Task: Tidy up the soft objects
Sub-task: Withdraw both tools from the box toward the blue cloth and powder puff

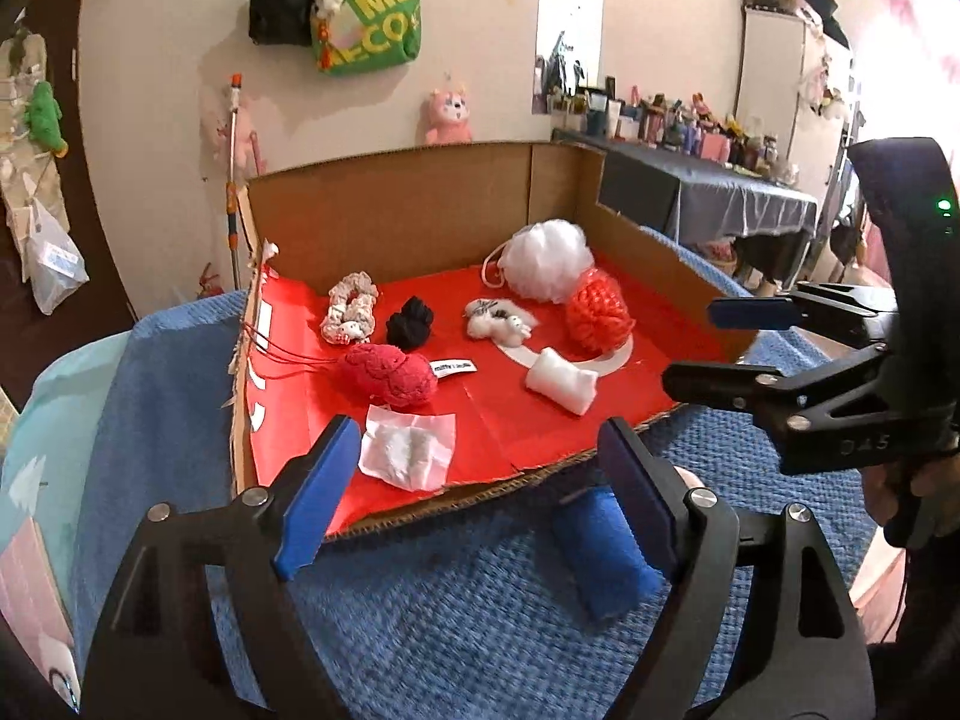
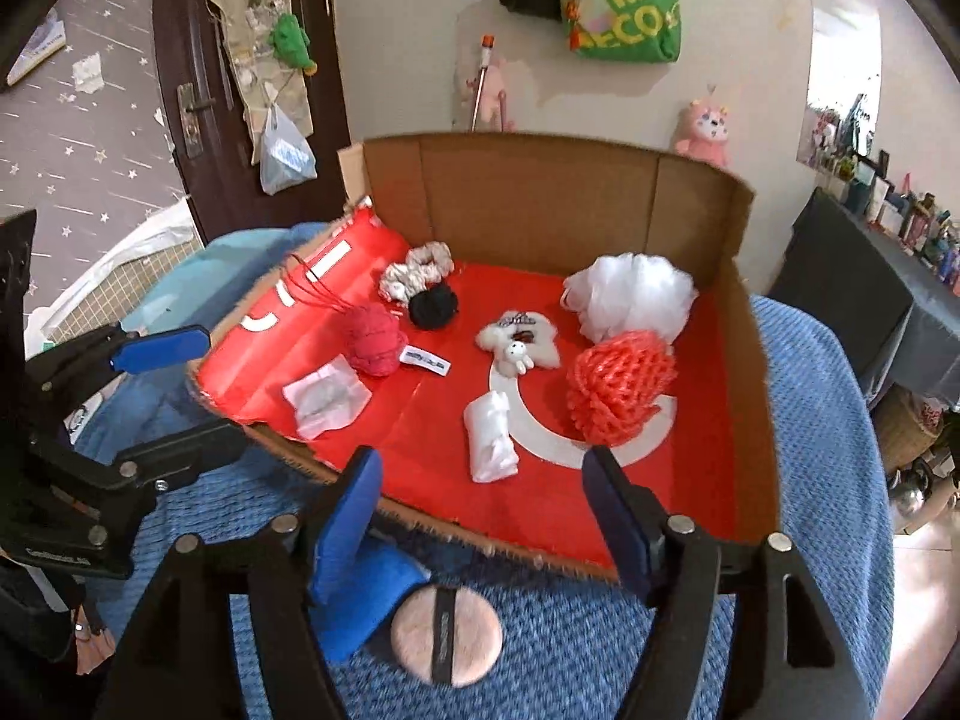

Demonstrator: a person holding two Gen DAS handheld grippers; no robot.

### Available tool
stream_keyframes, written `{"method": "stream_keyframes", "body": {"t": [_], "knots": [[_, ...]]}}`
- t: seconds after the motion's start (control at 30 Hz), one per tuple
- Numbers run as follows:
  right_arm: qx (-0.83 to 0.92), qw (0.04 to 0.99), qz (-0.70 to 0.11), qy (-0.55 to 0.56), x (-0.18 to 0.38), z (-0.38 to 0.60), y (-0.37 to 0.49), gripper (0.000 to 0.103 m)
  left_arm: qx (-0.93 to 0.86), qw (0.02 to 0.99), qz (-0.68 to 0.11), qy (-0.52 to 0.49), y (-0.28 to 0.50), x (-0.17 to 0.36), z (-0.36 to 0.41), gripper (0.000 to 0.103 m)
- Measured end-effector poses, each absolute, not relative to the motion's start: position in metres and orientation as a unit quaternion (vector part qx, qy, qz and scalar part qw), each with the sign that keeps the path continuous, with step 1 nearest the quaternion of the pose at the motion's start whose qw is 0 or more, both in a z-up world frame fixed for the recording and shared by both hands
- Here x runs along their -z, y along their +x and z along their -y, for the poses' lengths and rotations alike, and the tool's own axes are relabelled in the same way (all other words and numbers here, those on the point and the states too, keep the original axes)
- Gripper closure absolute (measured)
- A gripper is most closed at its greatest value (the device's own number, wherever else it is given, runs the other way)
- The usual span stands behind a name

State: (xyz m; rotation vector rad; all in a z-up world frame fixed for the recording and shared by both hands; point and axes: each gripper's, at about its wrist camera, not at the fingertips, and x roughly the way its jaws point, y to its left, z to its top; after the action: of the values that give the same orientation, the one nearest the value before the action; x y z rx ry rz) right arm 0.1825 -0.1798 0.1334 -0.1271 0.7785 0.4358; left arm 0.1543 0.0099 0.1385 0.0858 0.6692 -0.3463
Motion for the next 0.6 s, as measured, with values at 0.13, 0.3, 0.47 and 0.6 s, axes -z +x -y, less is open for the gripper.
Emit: {"method": "stream_keyframes", "body": {"t": [0.13,0.3,0.47,0.6], "knots": [[-0.202,0.914,-0.347,-0.057,-0.146,0.189,0.154,0.018,0.164,0.938,-0.303,0.036,0.130,-0.145,-0.006,0.013],[-0.182,0.930,-0.315,-0.051,-0.153,0.201,0.118,0.009,0.164,0.950,-0.263,0.020,0.095,-0.152,-0.002,0.009],[-0.163,0.940,-0.295,-0.042,-0.151,0.211,0.086,0.005,0.149,0.958,-0.244,0.015,0.071,-0.147,0.003,0.007],[-0.142,0.946,-0.288,-0.039,-0.141,0.218,0.070,0.003,0.133,0.961,-0.243,0.013,0.063,-0.138,0.006,0.007]]}}
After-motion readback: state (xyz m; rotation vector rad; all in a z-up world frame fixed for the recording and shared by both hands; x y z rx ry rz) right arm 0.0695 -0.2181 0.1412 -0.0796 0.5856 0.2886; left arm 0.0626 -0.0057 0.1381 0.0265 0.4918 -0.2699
